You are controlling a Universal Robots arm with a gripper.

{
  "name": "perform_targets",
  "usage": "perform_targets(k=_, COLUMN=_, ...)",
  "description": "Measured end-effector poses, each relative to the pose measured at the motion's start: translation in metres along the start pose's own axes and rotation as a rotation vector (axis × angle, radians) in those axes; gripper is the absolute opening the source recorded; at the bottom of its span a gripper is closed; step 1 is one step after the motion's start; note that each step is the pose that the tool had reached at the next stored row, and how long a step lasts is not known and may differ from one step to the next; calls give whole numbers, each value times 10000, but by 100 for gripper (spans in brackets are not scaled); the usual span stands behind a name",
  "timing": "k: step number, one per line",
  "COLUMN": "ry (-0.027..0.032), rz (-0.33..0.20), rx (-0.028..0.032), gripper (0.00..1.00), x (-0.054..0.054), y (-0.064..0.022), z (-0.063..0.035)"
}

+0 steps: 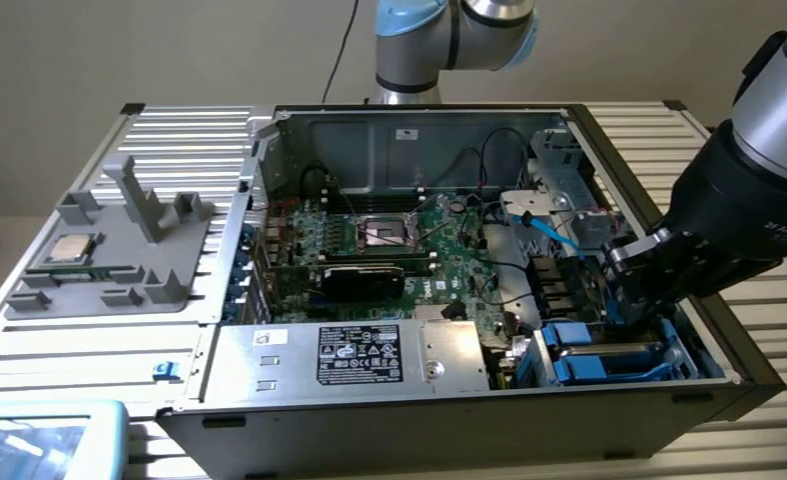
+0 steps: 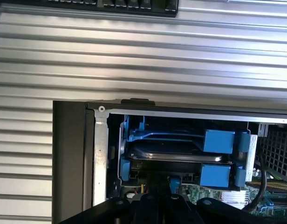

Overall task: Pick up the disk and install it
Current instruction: 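Insert the second disk wire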

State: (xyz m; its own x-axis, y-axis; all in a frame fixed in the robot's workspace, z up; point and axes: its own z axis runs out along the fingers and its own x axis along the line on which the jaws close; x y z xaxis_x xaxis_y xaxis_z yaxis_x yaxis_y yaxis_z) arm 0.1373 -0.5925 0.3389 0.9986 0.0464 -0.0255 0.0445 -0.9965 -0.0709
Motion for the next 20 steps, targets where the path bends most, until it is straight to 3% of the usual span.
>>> perform_targets(k=3, ry=-30, rz=4, rx=-27, gripper=11, x=-2, y=-6, z=-79)
perform_targets(k=7, ry=-46, rz=8, rx=-160, gripper=11, x=-5, y=-16, z=-198)
perform_targets(k=11, ry=-57, rz=15, rx=-392, gripper=11, x=-7, y=-60, z=-295)
perform_targets(k=17, ry=-72, rz=26, rx=-749, gripper=11, x=-8, y=-233, z=-427)
perform_targets(k=20, ry=-78, rz=32, rx=-883, gripper=11, x=-5, y=-333, z=-442)
